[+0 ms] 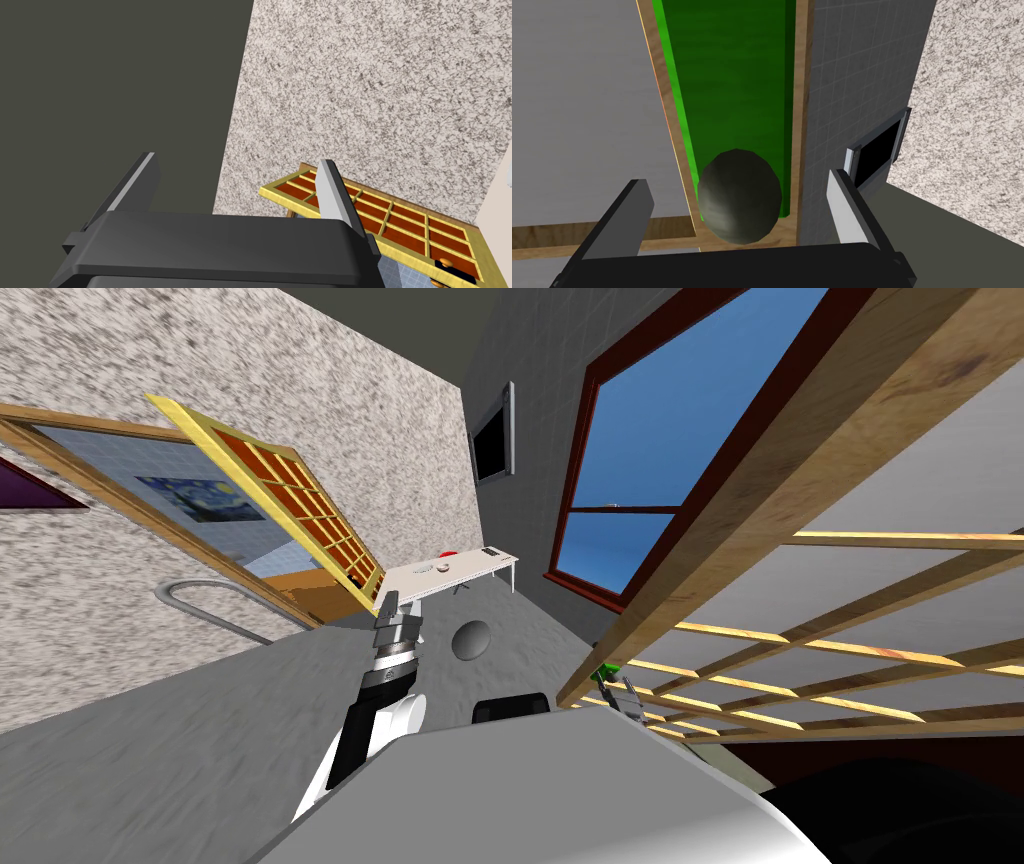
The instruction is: Push the door open
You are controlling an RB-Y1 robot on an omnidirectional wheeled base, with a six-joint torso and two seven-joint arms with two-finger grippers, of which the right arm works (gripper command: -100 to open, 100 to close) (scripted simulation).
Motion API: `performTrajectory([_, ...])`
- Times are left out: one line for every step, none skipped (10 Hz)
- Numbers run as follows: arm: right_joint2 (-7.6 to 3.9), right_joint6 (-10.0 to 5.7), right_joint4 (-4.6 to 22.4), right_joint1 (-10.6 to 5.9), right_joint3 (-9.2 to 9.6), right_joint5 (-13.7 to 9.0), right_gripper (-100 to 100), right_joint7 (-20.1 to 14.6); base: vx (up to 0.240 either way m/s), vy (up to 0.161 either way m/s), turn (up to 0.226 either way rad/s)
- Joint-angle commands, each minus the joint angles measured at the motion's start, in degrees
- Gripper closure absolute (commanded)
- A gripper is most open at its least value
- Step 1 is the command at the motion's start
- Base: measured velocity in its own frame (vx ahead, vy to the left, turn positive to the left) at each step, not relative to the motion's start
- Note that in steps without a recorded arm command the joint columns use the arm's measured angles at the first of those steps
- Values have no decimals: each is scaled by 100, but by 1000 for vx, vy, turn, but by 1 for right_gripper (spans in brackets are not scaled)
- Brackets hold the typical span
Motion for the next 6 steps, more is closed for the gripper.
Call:
performTrajectory([-1,-7,-2,10,1,1,100,-5,-13,5,-8])
performTrajectory([-1,-7,-2,10,1,1,100,-5,-44,16,4])
performTrajectory([-1,-7,-2,10,1,1,100,-5,-37,10,5])
performTrajectory([-1,-7,-2,10,1,1,100,-5,-26,7,-4])
performTrajectory([-1,-7,-2,10,1,1,100,-5,-17,6,-7])
performTrajectory([-1,-7,-2,10,1,1,100,-5,-9,4,-5])
